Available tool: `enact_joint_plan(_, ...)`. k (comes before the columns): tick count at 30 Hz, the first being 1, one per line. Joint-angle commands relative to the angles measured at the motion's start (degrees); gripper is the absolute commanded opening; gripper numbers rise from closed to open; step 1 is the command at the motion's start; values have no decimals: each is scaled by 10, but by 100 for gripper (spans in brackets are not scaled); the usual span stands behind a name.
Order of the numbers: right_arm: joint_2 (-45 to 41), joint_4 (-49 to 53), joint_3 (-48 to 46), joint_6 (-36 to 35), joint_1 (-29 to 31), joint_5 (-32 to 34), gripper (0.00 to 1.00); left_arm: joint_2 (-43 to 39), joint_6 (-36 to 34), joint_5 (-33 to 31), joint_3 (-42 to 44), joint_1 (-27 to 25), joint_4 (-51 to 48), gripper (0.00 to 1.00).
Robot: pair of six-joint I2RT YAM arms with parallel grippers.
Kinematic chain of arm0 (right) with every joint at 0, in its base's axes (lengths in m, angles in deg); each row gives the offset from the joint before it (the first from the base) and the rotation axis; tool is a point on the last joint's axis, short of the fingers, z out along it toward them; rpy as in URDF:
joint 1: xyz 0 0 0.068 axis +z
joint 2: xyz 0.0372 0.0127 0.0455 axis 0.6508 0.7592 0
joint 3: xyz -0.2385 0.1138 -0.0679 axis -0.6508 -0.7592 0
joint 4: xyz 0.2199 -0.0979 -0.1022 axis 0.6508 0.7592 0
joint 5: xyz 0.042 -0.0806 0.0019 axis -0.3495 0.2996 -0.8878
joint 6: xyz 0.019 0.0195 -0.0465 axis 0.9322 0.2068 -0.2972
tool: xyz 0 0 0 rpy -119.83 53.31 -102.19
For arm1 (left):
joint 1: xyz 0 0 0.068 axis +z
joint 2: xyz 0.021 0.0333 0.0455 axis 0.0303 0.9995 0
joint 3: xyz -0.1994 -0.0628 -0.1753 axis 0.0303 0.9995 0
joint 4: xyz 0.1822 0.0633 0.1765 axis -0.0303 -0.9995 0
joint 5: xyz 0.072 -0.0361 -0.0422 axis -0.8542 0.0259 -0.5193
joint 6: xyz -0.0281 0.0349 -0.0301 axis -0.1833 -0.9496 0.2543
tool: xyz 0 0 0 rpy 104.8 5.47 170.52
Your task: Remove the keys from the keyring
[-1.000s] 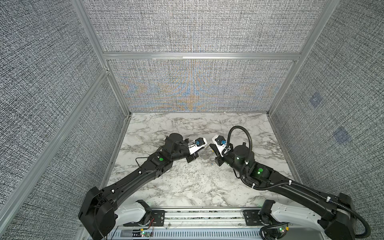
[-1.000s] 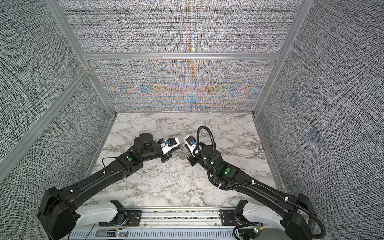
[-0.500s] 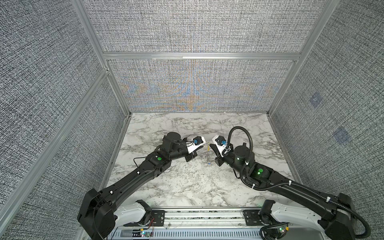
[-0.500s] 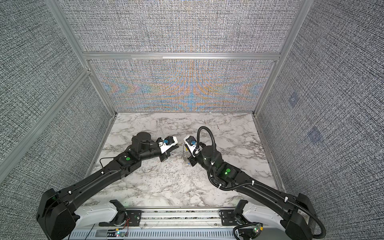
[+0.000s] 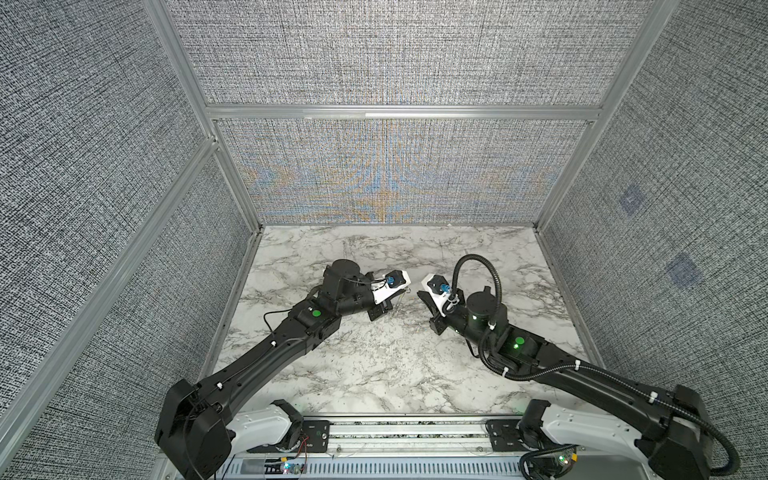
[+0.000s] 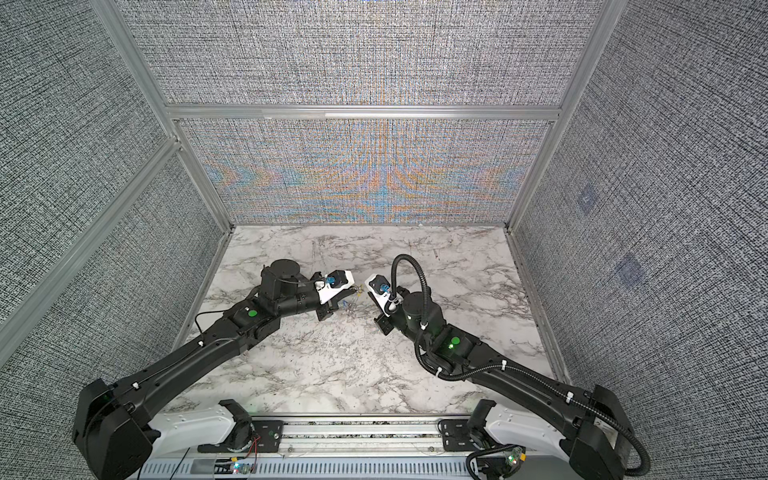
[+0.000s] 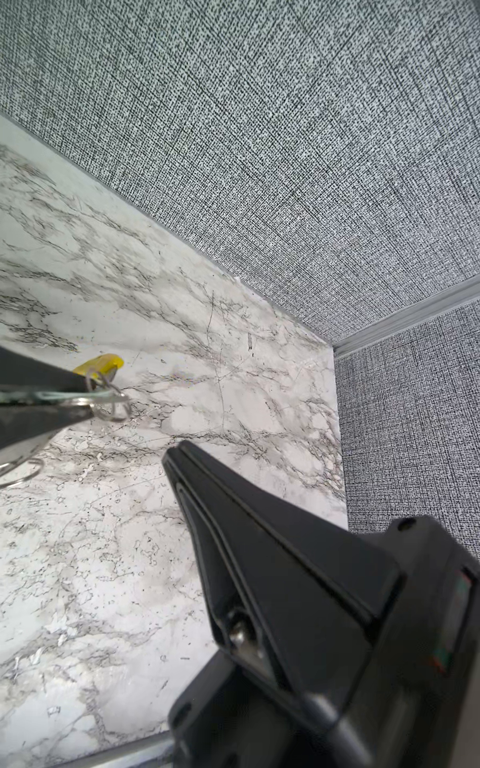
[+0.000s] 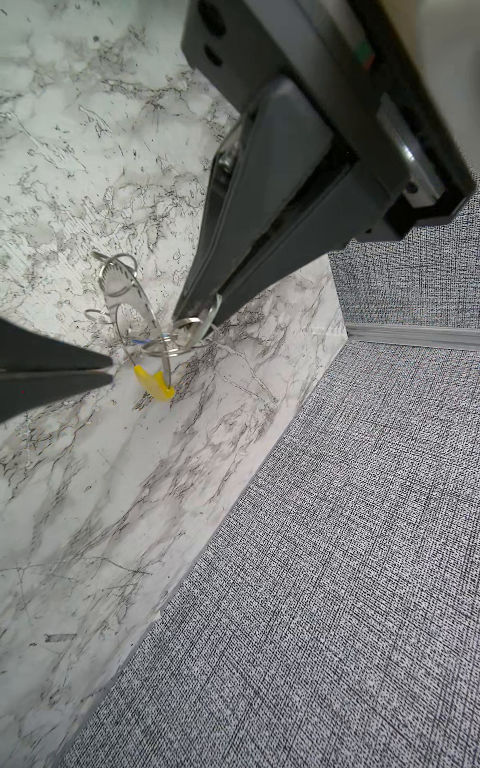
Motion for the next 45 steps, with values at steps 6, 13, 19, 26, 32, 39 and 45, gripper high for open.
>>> enact_joint_plan(6, 8, 12, 1, -5, -21, -81, 17, 9, -48, 24, -35, -1, -48, 0)
enact_joint_plan(13, -6, -9, -19, -17, -45, -156, 31, 9, -71, 48, -49, 0, -69, 0)
enact_joint_plan(19, -7, -31, -23, -25, -75, -187, 28, 10, -99, 63, -61, -1, -93, 0)
enact_joint_plan(26, 4, -53, -18, -15, -91, -274, 24, 23, -128, 61, -87, -3, -123, 0)
enact_joint_plan(32, 14, -70, -19, -16, -91, -273, 18, 33, -145, 55, -105, -8, -142, 0)
enact_joint_plan(39, 4, -82, -27, -23, -91, -253, 11, 36, -157, 50, -120, -11, -162, 0)
enact_joint_plan(45, 4, -85, -28, -25, -92, -258, 6, 40, -162, 50, -130, -13, -170, 0)
